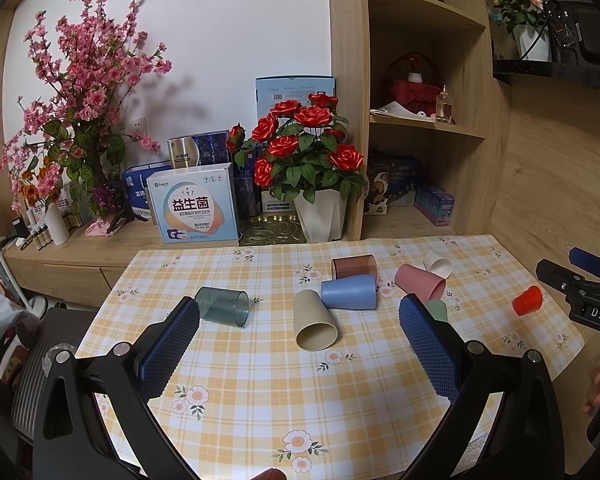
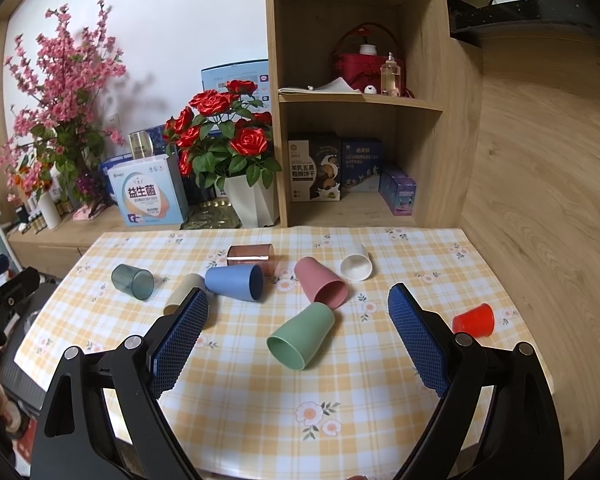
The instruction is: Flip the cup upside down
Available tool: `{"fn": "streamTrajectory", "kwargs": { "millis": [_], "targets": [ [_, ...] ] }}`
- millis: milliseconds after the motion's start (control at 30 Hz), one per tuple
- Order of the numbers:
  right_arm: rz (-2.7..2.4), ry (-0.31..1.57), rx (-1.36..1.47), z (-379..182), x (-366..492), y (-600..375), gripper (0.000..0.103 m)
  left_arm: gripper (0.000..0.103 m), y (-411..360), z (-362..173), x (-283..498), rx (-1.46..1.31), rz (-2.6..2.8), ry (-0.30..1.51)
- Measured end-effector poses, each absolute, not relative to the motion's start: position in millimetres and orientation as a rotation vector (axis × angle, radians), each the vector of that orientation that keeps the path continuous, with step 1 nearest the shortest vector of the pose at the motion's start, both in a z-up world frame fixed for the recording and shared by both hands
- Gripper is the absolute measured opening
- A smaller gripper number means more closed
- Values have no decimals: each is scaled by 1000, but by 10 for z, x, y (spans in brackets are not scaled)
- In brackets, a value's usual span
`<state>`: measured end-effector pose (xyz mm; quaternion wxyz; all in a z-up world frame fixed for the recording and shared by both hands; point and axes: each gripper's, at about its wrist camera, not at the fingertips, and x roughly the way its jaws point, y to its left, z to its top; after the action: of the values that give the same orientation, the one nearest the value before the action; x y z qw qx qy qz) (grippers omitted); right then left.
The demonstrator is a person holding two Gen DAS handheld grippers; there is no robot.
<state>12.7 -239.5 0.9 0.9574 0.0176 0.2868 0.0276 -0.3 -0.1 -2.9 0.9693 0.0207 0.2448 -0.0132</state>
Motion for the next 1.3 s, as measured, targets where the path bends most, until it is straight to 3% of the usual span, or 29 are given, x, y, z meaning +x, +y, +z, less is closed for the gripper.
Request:
{"fn": "streamTrajectory", "kwargs": {
  "millis": [1300],
  "targets": [
    [57, 584, 38, 1, 120, -2403, 88, 97, 10, -33, -15, 33, -24, 495]
  ]
}}
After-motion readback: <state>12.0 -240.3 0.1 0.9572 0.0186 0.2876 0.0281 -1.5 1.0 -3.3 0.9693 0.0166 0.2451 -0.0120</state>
